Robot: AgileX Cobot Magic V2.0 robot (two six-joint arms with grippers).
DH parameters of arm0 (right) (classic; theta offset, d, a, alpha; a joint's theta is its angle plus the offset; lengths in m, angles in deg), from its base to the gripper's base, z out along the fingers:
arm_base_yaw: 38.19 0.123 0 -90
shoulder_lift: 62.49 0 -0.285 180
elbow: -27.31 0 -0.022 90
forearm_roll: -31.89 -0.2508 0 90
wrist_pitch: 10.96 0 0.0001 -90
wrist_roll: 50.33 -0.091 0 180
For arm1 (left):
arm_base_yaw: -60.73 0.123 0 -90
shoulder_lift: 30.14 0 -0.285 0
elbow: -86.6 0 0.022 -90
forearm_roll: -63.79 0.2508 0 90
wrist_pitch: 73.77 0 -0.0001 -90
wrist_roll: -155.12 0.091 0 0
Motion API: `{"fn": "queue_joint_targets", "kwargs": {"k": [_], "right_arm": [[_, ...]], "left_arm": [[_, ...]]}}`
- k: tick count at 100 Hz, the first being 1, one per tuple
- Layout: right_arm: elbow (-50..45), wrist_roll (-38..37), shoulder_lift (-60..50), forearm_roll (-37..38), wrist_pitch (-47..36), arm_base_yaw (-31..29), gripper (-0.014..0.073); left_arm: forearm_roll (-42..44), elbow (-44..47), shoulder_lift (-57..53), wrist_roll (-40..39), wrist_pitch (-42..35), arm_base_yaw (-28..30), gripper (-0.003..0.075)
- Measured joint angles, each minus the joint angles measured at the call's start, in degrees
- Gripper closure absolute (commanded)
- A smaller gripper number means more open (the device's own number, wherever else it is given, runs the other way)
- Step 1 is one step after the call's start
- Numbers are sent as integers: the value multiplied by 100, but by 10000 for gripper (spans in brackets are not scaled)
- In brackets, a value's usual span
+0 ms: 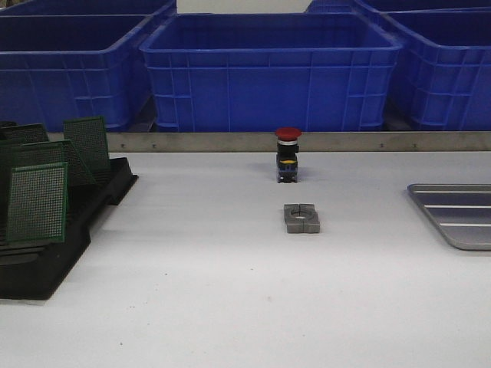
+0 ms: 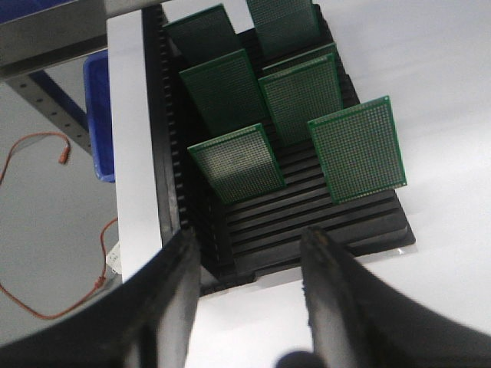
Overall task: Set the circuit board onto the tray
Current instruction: 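Reach the left gripper down and grasp a green circuit board in the rack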
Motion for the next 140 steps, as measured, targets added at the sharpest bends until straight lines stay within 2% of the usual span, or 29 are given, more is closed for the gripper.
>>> {"fn": "queue_joint_targets", "kwargs": {"k": [16, 35, 49, 101, 121, 140], "right_arm": [[0, 0, 0, 0, 0, 0, 706], [0, 0, 0, 0, 0, 0, 706], [0, 0, 0, 0, 0, 0, 706], [0, 0, 0, 0, 0, 0, 706], [0, 0, 0, 0, 0, 0, 706], [0, 0, 0, 0, 0, 0, 706]], "left_arm": [[-923, -363, 523, 1883, 229, 0, 406], [-1919, -867, 1282, 4570, 728, 0, 406], [-2347, -1244, 1925, 5964, 1052, 0, 406], [-2486, -3051, 4506, 7139, 2154, 0, 406], [-2368, -3532, 5122, 7281, 2418, -48, 406], [-2269, -3617, 5426, 7480, 2464, -82, 406]]}}
